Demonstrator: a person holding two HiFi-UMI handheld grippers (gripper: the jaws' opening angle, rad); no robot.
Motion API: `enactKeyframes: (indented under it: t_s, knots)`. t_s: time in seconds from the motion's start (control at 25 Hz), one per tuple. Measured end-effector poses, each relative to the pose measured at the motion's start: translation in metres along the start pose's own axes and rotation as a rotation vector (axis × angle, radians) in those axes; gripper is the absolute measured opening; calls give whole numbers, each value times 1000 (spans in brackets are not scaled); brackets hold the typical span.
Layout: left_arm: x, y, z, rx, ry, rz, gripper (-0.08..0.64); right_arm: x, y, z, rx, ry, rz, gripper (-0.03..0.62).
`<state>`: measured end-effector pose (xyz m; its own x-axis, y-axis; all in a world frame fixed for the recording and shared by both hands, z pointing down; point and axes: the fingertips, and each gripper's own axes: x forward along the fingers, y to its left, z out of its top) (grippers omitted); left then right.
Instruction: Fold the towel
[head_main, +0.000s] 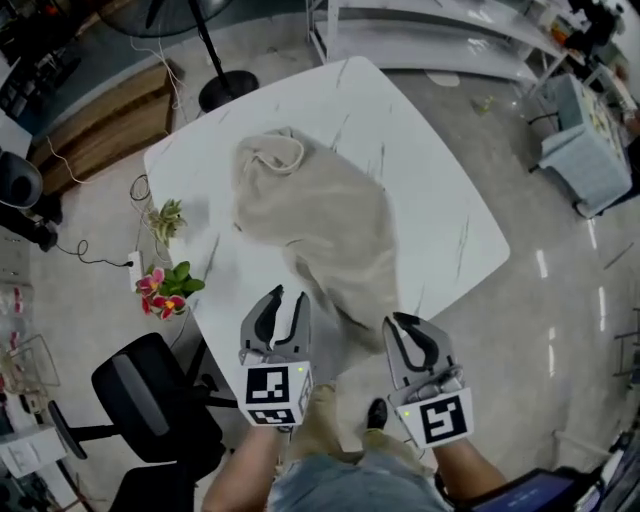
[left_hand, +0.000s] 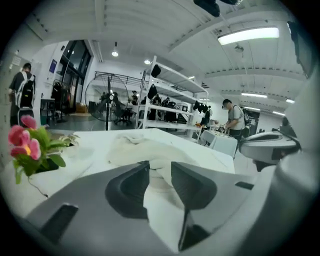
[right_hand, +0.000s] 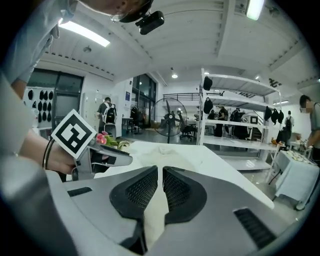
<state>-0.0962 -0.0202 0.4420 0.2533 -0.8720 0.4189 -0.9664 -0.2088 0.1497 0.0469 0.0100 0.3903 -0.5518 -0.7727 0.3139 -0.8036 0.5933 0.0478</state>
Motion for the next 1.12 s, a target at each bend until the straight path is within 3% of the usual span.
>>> enactKeyframes:
  t_s: [0.12,0.44,0.64,0.8,0.96,1.12]
  knots:
    - [30,8,-22,-40,104,-35,195,14,-6,-9,-9,39,-18,43]
    - [66,18,-65,-71,343,-48,204,24,-16,-17,-16,75,-72,40]
    - [75,22,-66,-40,393,-1,184,13,-27,-18,-19,85,-125,37]
    - [80,25,-64,22,411,8,47,4,-28,-27,-15,108,-144,35]
    - [72,25,-66,0,417,-19,35,-3,-21,-33,-11,100,-127,34]
    - [41,32,-77,-28,436,16,32,-13,-11,-38,-25,92,-86,32]
